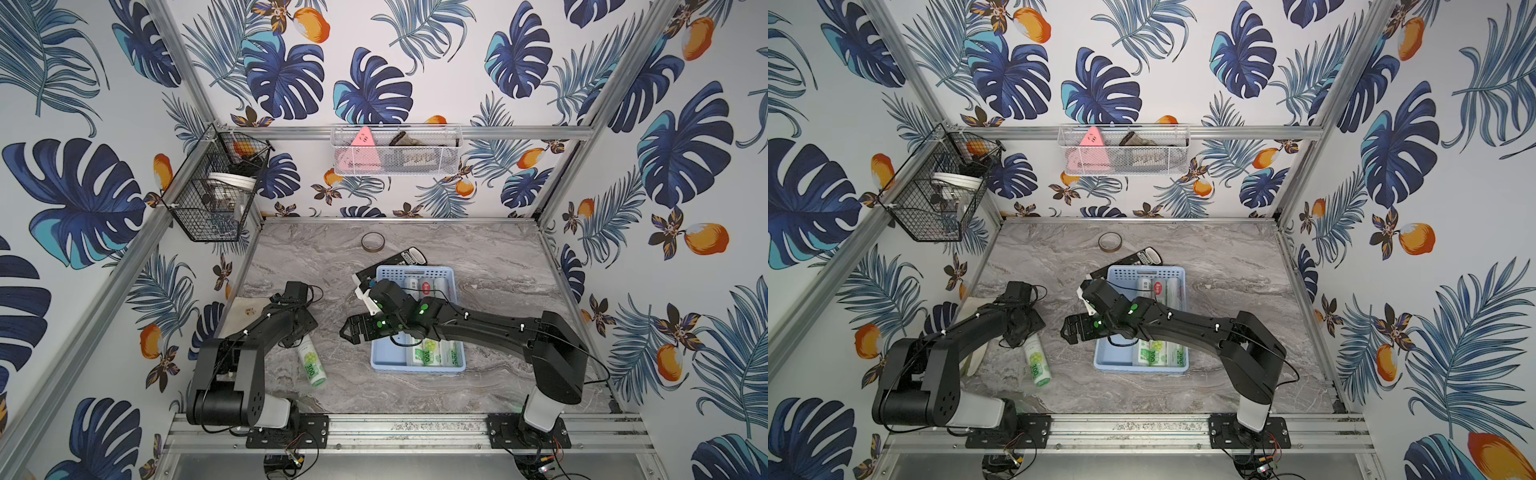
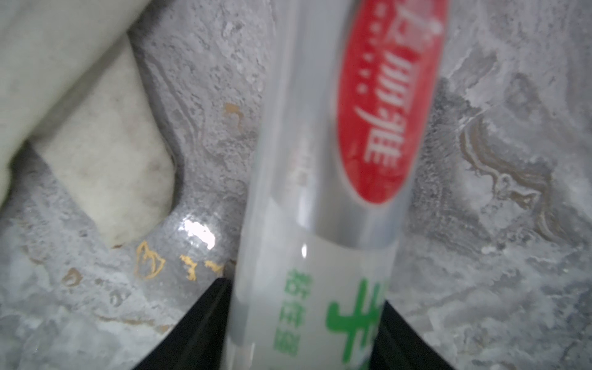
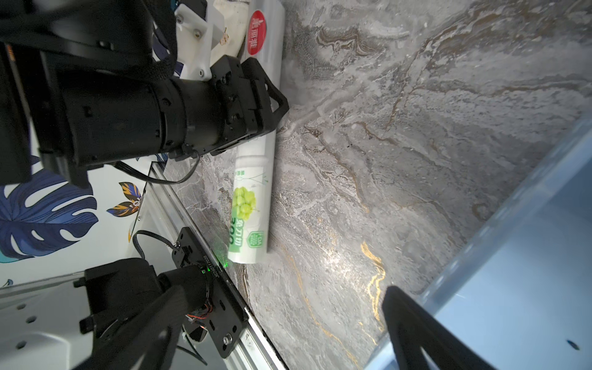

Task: Put the plastic wrap into the basket
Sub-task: Pick up the plastic wrap from the center of the board, then place the plastic wrap in the basket.

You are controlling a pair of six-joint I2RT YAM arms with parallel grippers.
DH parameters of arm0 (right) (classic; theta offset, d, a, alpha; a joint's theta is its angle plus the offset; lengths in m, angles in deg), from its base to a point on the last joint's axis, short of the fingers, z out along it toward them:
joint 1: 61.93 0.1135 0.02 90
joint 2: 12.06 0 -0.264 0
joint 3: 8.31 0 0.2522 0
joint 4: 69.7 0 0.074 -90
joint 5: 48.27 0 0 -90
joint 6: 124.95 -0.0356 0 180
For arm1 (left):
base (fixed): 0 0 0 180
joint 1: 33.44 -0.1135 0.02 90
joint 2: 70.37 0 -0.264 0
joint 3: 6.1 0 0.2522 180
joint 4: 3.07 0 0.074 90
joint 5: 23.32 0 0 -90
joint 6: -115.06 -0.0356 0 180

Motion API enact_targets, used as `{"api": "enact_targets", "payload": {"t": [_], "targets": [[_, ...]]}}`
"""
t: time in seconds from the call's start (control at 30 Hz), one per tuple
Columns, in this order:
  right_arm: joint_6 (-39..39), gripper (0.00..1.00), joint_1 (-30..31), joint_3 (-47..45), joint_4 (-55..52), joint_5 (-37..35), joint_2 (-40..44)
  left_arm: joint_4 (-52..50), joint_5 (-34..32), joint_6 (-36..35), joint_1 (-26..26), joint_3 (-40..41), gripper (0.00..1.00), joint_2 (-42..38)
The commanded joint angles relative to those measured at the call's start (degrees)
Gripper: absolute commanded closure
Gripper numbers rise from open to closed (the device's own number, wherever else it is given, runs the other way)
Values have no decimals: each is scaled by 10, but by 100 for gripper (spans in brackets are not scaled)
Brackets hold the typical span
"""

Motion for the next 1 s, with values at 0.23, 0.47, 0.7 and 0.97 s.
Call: {"api": "enact_targets", "payload": {"t": [0.23,0.47,0.7,0.97], "targets": [[0,0,-2,0,-9,-12,-3,-16,14,3,9,5,52,-34],[-3,0,-2,-5,-8,-22,5,-25,30,-3,9,0,59,-85],[-7,0,-2,-21,-2,-48,33,-21,79,-15,29,-13,60,-149],[-13,0,-2,-34,2,-66,53,-29,127,-19,53,-50,62,-184]]}}
